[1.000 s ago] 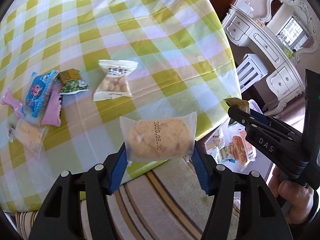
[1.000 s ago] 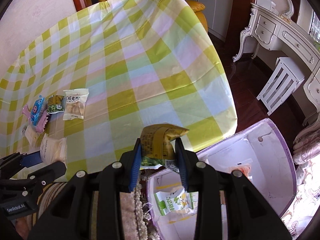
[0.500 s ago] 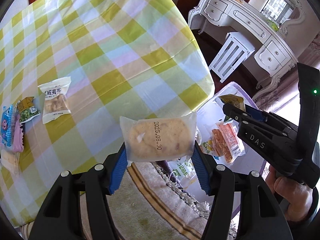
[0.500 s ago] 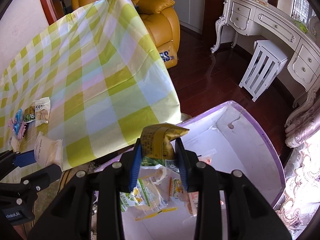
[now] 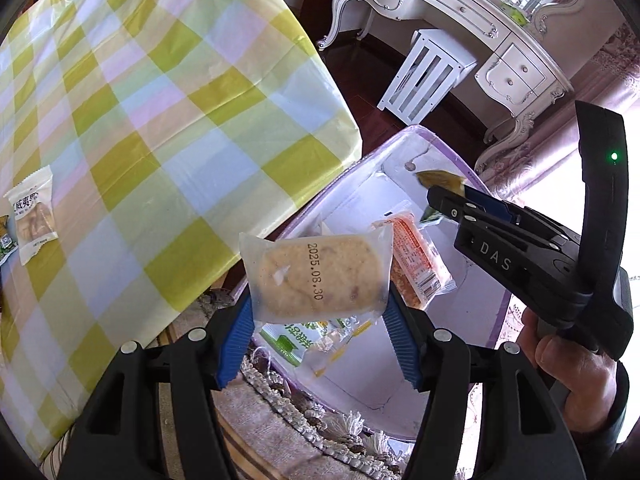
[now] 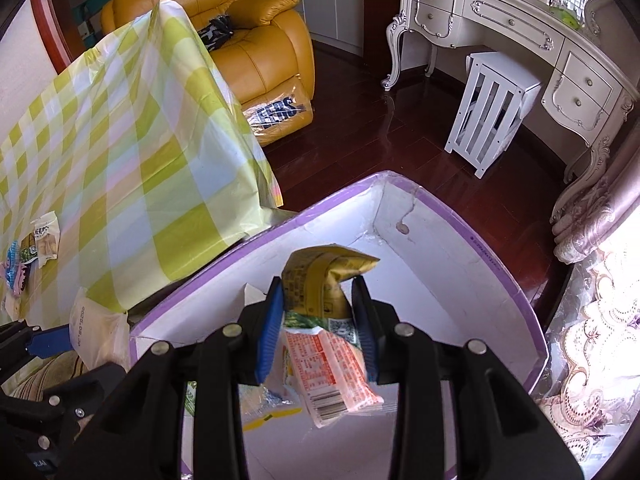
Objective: Organize snacks
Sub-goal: 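Carry both bags over the white box and open both tools to drop them, then move both tools back over the remaining snacks on the table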
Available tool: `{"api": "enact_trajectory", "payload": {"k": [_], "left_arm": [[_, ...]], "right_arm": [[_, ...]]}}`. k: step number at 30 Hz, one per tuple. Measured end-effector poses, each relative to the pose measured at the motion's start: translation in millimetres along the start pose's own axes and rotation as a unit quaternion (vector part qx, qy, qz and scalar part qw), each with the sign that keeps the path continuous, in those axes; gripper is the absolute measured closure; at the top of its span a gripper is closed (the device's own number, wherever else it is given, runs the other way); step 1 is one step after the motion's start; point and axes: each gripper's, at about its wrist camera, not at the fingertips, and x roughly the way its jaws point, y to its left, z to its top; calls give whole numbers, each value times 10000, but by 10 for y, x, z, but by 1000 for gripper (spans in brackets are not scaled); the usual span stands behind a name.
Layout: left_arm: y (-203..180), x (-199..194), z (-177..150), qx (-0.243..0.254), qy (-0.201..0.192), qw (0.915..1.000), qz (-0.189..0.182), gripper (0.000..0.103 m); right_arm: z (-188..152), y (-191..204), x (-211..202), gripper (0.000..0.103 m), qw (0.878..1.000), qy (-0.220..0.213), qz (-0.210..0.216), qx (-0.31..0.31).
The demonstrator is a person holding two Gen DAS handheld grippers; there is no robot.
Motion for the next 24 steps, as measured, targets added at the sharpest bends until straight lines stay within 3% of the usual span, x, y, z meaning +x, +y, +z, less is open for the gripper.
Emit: {"api": "enact_trajectory", "payload": {"k": [2, 4, 9, 17, 24], "left_arm": [[-33, 33, -5, 44, 58, 9999, -111, 40], [-44, 57, -12, 35, 116, 9997, -205, 30], [13, 22, -8, -47, 55, 9996, -269, 26], [218, -146, -10, -336, -320, 9988, -151, 24], [492, -462, -21, -276, -1194, 9908, 573, 23]], "right_arm": [[-6, -25, -2, 56, 10000, -8, -9, 34], [-14, -33, -11, 46, 10000, -28, -9, 51], [-3, 23, -29, 34, 10000, -43, 15, 16], [32, 181, -96, 28, 9999, -100, 86, -58], [124, 529, -172, 27, 9992, -252, 294, -119]]}}
